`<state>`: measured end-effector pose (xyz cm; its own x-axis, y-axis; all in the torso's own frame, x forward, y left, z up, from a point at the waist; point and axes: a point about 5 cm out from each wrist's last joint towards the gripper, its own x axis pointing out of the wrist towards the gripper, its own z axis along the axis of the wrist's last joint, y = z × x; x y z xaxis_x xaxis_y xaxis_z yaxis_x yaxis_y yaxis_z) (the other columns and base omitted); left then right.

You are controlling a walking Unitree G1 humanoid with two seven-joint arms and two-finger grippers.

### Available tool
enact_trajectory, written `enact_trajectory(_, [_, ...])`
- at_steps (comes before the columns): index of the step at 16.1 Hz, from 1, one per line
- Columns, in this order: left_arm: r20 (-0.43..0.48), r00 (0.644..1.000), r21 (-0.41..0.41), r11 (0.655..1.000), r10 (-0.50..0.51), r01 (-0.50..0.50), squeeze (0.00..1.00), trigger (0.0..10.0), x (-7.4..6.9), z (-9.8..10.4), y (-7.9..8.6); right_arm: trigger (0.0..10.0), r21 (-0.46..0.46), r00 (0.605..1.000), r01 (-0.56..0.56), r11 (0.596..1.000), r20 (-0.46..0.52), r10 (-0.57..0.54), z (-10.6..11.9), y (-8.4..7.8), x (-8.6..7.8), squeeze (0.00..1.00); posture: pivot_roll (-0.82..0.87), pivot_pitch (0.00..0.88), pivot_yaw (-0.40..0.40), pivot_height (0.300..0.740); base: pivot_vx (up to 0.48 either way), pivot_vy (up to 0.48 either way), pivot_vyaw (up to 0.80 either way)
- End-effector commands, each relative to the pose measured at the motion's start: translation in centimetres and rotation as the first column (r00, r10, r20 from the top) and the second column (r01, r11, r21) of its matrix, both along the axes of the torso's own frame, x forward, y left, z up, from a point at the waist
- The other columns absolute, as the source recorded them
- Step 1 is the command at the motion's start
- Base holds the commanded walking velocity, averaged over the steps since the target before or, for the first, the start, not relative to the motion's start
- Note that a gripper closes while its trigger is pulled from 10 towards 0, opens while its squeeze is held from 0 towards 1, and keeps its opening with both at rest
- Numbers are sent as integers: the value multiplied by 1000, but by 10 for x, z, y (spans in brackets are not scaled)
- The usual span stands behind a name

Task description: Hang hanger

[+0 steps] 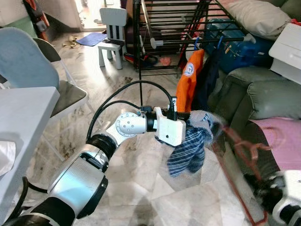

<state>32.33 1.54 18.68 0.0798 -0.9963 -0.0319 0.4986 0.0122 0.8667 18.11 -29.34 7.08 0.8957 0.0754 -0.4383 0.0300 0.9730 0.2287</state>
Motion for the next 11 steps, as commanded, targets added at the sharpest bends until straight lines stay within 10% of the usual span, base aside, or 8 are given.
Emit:
enact_trajectory(1, [20, 999, -40, 998, -38, 39, 0, 10000, -4, 6, -2, 10000, 29, 991, 135, 990, -10, -135, -1, -16, -1, 0, -48, 0, 9, 740, 0, 0, 0])
enact_trajectory(8, [-217, 976, 78, 997, -8, 25, 0, 10000, -17, -47, 0, 10000, 295, 892, 248, 923, 301, -336, 64, -8, 54, 0, -51, 0, 6, 740, 0, 0, 0])
enact_trajectory(11, [-302, 953, 123, 991, -4, 43, 0, 10000, -24, -62, -8, 10000, 561, 769, 149, 814, 452, -452, 120, 23, 92, 0, -54, 0, 1, 740, 0, 0, 0])
